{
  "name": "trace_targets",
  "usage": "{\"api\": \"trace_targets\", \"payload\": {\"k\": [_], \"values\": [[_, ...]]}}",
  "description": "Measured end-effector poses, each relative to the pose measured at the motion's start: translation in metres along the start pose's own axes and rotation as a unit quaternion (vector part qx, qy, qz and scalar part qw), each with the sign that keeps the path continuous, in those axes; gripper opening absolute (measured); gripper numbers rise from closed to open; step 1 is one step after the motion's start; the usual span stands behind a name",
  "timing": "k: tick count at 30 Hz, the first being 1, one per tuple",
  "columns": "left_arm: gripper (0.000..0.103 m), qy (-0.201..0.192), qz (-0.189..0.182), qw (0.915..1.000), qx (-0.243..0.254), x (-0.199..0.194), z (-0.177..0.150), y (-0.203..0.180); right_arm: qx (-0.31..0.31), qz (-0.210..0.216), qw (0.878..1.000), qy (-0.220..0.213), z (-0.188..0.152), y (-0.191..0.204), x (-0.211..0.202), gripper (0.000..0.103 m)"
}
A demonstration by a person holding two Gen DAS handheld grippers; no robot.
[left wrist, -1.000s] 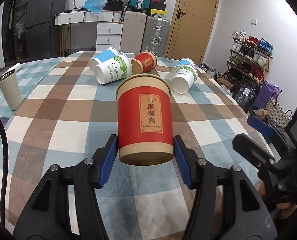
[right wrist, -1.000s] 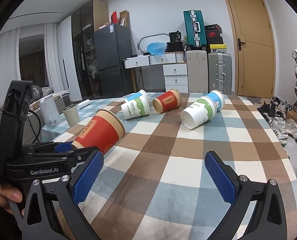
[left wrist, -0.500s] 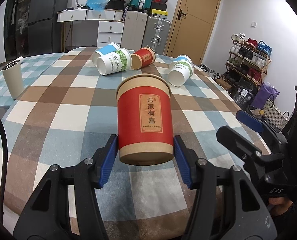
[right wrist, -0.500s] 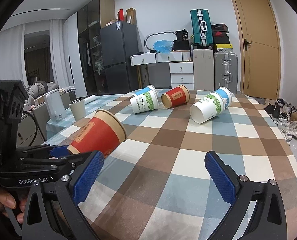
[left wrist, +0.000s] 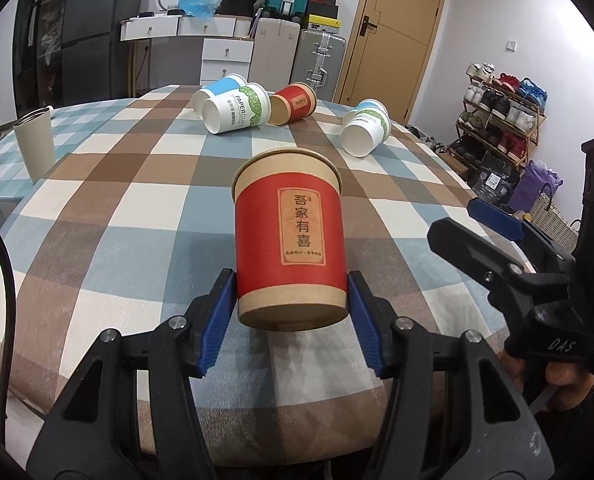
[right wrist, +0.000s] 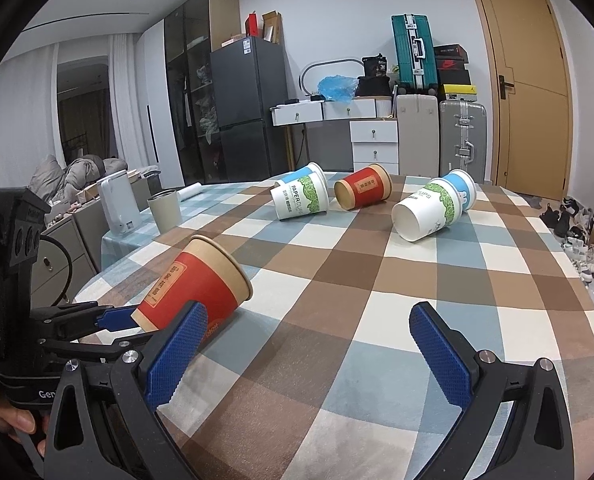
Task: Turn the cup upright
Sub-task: 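Carry the red cup toward the right gripper while the right gripper closes on it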
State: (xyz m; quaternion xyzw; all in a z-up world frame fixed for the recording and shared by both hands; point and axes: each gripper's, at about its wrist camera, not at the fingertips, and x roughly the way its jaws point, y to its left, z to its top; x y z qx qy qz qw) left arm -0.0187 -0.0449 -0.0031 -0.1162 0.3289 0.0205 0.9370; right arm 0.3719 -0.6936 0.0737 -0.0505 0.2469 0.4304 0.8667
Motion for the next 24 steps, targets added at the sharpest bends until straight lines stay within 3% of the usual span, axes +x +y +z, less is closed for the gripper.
{"api": "trace_targets", "payload": {"k": [11, 14, 16, 22, 24], "values": [[0.053, 0.007, 0.005, 0.9999, 0.007, 0.004, -0.005, 0.000, 0.005, 0.003, 1.000, 0.003, -0.002, 0.001, 0.000, 0.103], [0.058, 0.008, 0.004, 0.9999, 0.014, 0.004, -0.003, 0.001, 0.006, 0.003, 1.000, 0.003, -0.002, 0.000, 0.000, 0.103], [0.072, 0.009, -0.003, 0.9999, 0.011, 0.004, -0.001, 0.004, 0.006, 0.003, 1.000, 0.002, -0.002, 0.000, 0.000, 0.103], [0.090, -0.004, -0.020, 0.9998, 0.007, -0.002, 0.007, 0.018, 0.011, 0.003, 1.000, 0.005, -0.002, -0.002, 0.000, 0.103], [0.102, -0.014, -0.015, 0.9998, 0.008, -0.005, 0.013, 0.025, 0.013, 0.003, 1.000, 0.008, -0.001, -0.003, 0.001, 0.103]]}}
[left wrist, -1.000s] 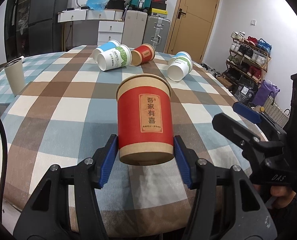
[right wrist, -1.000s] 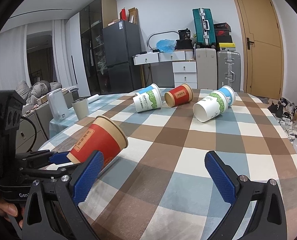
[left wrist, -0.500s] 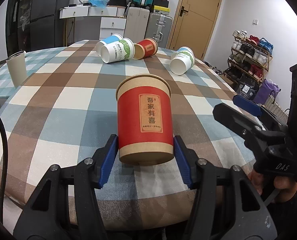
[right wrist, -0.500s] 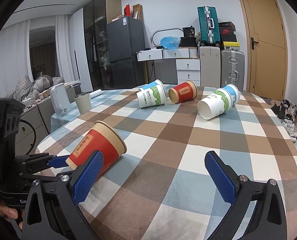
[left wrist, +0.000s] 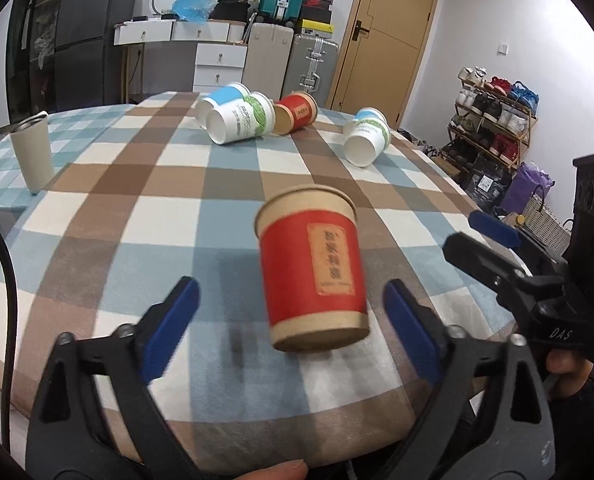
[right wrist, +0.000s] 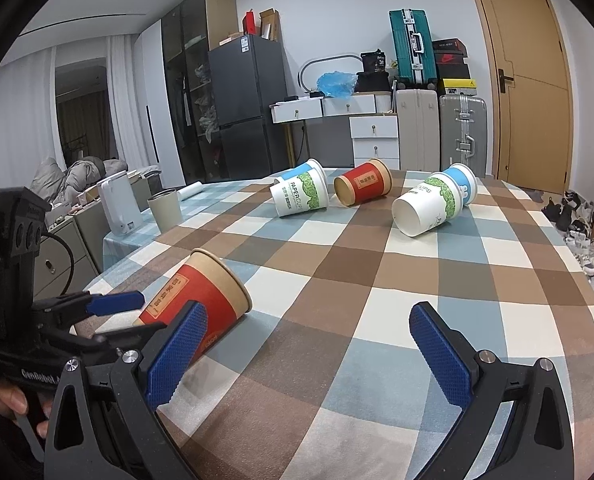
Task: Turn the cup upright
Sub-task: 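Carry the red cup toward the right gripper while the right gripper closes on it, then rotate the red cup with the right gripper until its opening faces up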
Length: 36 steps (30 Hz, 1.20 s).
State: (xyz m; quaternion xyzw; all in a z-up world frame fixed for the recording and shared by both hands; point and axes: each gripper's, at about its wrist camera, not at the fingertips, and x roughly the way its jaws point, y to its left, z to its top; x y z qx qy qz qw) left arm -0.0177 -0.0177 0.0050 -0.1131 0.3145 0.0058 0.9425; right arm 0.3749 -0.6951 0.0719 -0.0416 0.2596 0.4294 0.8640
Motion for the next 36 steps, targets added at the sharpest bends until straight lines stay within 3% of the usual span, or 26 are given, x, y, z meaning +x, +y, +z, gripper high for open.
{"api": "trace_targets", "payload": {"k": [12, 18, 36], "values": [[0.102, -0.038, -0.011, 0.9991, 0.014, -0.011, 0.022, 0.029, -0.001, -0.037, 0.999, 0.027, 0.010, 0.008, 0.009, 0.103], [0.102, -0.051, 0.013, 0.9981, 0.033, -0.003, 0.026, 0.036, 0.032, -0.007, 0.997, 0.064, 0.020, 0.013, 0.022, 0.103], [0.102, -0.037, 0.013, 0.9989, 0.028, 0.012, 0.013, 0.062, 0.109, 0.087, 0.976, 0.168, 0.026, 0.030, 0.075, 0.098]]}}
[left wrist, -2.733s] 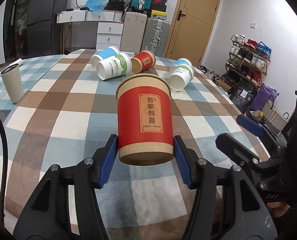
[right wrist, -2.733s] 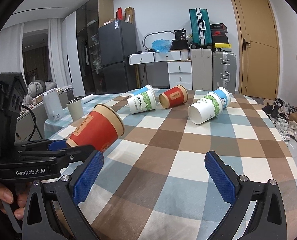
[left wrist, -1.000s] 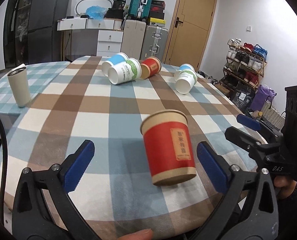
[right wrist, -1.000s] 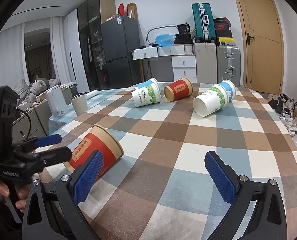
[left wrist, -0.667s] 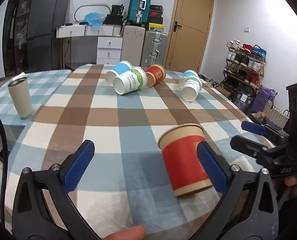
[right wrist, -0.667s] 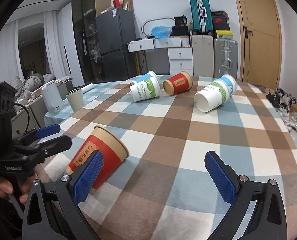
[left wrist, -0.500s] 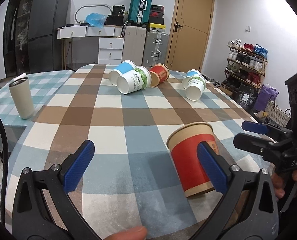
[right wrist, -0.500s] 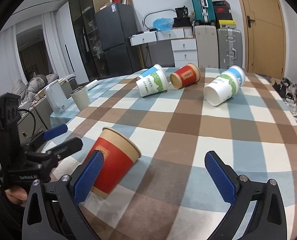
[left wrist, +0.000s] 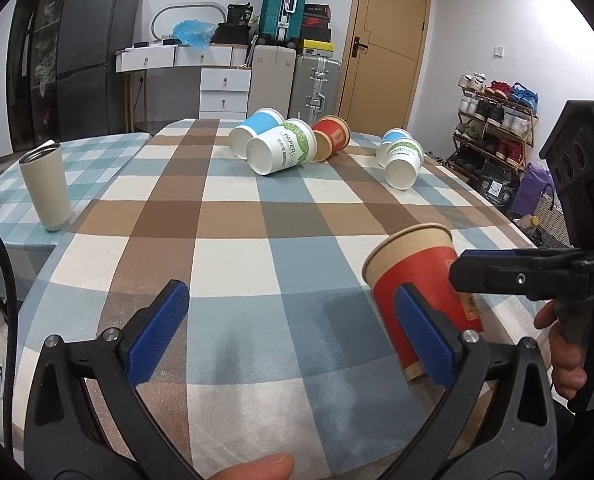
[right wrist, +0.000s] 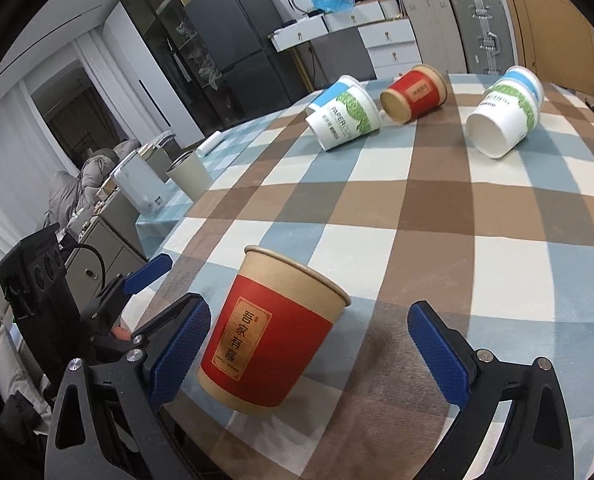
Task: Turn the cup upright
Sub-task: 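Rotate the red cup with the right gripper until its opening faces up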
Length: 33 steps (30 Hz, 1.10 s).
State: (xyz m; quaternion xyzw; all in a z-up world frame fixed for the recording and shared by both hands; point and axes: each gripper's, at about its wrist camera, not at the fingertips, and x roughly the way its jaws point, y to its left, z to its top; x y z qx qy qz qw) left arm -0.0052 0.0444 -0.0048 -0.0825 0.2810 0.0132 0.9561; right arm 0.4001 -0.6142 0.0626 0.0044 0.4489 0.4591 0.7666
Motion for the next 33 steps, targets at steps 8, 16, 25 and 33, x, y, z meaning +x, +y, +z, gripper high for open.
{"api": "trace_targets", "payload": {"k": [8, 16, 25, 33], "values": [[0.102, -0.007, -0.013, 0.9998, -0.011, 0.001, 0.000, 0.004, 0.054, 0.052, 0.996, 0.040, 0.010, -0.008, 0.020, 0.089], [0.102, -0.023, -0.013, 0.9997, -0.003, -0.001, 0.003, 0.002, 0.088, 0.087, 0.990, 0.062, 0.014, -0.013, 0.031, 0.077], [0.102, -0.020, -0.014, 0.9997, -0.008, 0.001, 0.003, 0.003, 0.086, 0.094, 0.991, 0.034, 0.014, -0.014, 0.014, 0.066], [0.102, -0.028, -0.006, 0.9996, -0.004, -0.001, 0.003, 0.000, -0.001, 0.011, 0.998, -0.057, 0.018, 0.007, -0.012, 0.065]]}}
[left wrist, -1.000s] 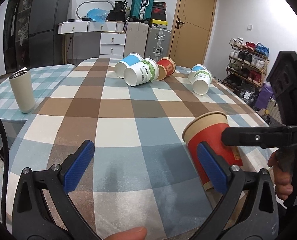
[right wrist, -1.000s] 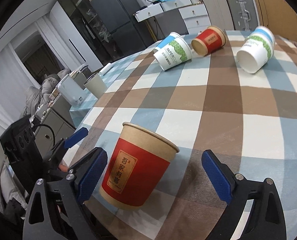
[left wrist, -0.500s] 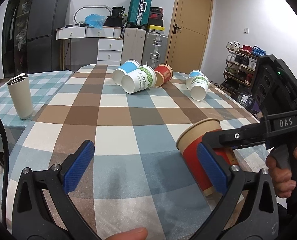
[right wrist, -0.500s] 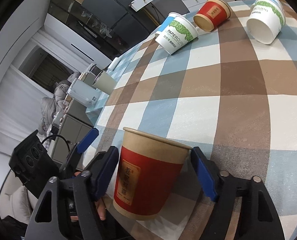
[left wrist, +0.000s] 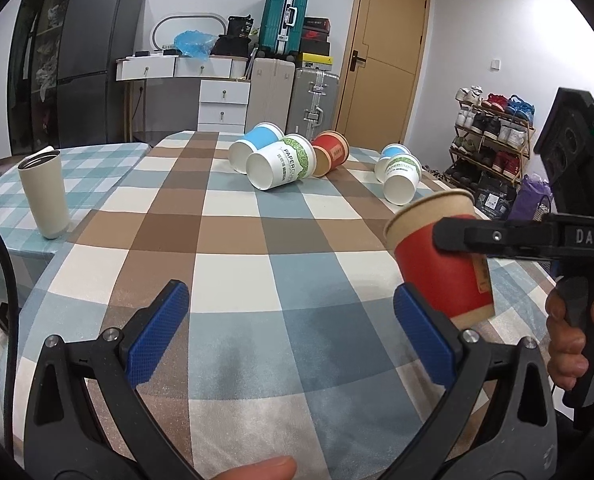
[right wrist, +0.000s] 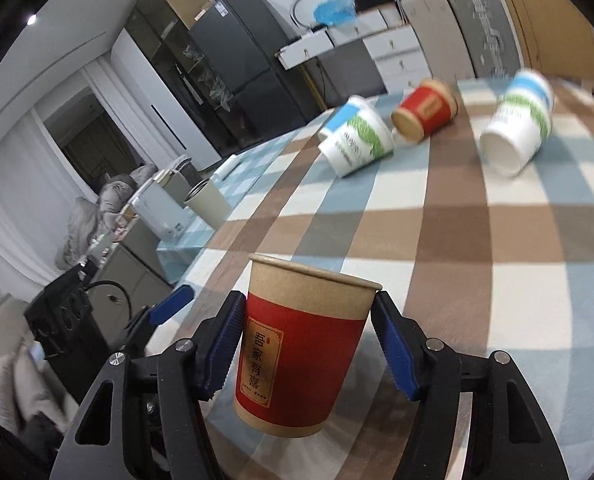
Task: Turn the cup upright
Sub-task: 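Rotate the red cup with the right gripper until its opening faces up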
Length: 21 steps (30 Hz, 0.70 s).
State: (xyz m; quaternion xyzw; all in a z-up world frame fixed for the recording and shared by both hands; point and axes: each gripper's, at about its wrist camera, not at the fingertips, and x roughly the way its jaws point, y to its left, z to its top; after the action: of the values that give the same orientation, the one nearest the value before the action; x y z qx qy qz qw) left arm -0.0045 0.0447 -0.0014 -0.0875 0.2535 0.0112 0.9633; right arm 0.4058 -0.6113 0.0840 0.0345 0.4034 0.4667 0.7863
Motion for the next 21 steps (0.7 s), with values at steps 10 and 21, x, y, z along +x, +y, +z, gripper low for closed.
{"api": "trace_targets", "payload": {"k": [10, 21], "values": [[0.102, -0.003, 0.001, 1.0000, -0.001, -0.001, 0.000, 0.000, -0.090, -0.051, 0.994, -0.044, 0.008, 0.021, 0.014, 0.065], [0.102, -0.003, 0.001, 1.0000, -0.002, -0.001, 0.000, 0.001, -0.113, -0.081, 0.990, -0.030, 0.009, 0.026, 0.036, 0.064]]}}
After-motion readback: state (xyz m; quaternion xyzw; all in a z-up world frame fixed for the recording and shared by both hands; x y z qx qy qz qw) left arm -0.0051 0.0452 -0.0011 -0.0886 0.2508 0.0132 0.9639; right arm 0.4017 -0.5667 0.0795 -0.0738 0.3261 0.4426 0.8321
